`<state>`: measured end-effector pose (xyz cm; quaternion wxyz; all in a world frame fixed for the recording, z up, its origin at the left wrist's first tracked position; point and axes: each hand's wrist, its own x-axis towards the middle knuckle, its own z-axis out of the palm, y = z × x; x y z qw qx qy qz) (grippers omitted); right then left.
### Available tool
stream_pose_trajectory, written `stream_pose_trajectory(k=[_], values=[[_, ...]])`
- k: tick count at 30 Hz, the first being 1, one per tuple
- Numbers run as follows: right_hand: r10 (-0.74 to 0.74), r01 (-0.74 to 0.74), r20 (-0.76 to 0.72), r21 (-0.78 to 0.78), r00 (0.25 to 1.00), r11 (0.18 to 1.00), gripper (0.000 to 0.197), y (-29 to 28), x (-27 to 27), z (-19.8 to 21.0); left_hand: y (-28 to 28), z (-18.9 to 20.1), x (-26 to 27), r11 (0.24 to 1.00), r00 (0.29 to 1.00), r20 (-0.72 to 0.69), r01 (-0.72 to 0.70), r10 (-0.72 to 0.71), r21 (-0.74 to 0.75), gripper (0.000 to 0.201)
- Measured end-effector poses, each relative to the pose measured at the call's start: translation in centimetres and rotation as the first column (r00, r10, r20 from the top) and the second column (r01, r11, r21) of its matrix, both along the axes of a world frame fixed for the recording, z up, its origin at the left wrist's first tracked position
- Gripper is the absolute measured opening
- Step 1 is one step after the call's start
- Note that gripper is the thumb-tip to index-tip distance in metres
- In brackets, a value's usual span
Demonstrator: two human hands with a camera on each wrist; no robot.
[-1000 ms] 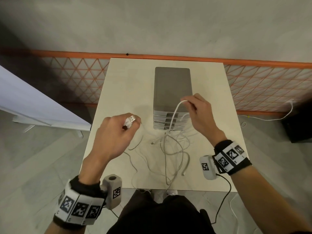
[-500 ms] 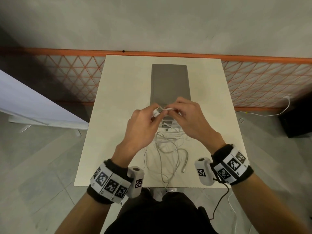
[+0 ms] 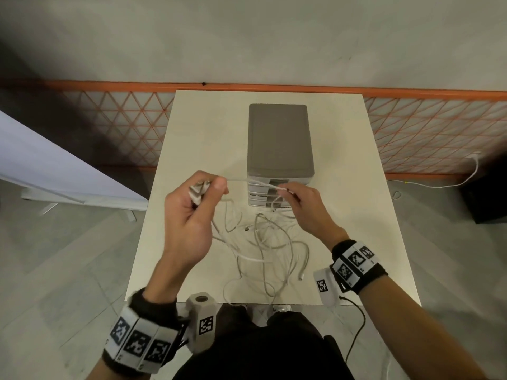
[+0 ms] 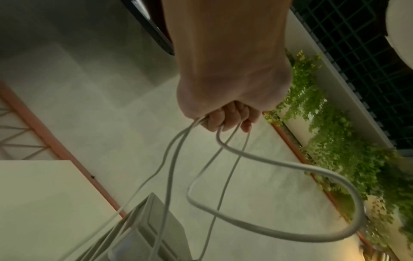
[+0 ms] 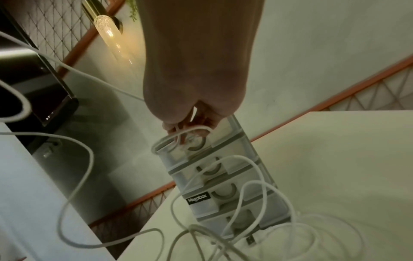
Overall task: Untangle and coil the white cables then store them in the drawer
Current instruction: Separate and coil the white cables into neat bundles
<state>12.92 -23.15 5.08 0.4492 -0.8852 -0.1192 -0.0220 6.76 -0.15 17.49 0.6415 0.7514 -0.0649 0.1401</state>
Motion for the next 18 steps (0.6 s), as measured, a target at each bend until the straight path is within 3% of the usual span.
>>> stream_pose_trajectory(k=[2,3,6,7,8,11,14,18], values=[[-0.04,0.04,-0.011,-0.028,0.999,0.999,0.019,-0.6,0.6,-0.2,0.6,-0.3,0.1,0.999,0.997,-0.063,0.034,-0.032,0.037,0.024],[-0.053,0.053,-0.009,-0.046,0.999,0.998,0.02,-0.9,0.8,0.0,1.0,-0.6,0.4,0.99,0.993,-0.11,0.055,-0.04,0.132,0.026],[-0.043,0.053,0.095,-0.108,0.995,0.993,0.022,-1.4,1.2,1.1,1.5,-1.6,0.9,0.824,0.979,-0.194,0.057,0.066,0.563,0.014],[-0.027,0.046,0.142,-0.133,0.989,0.99,0.023,-1.5,1.2,1.6,1.3,-1.7,0.9,0.778,0.973,-0.193,0.024,0.125,0.628,0.01],[-0.009,0.038,0.178,-0.161,0.984,0.986,0.024,-1.6,1.2,2.0,0.9,-1.6,0.9,0.762,0.969,-0.188,0.002,0.157,0.647,0.024],[0.046,0.006,0.226,-0.222,0.973,0.975,0.023,-1.1,0.9,3.0,-0.8,-0.9,0.9,0.764,0.977,-0.148,-0.021,0.152,0.645,0.051],[0.09,-0.027,0.273,-0.226,0.958,0.974,0.02,-0.2,0.2,3.9,-2.7,-0.7,1.9,0.801,0.978,-0.17,0.003,0.124,0.599,0.046],[0.117,-0.083,0.264,-0.137,0.957,0.987,0.023,1.2,-1.3,4.9,-4.6,-1.8,3.0,0.952,0.96,-0.279,0.089,-0.003,0.294,0.042]])
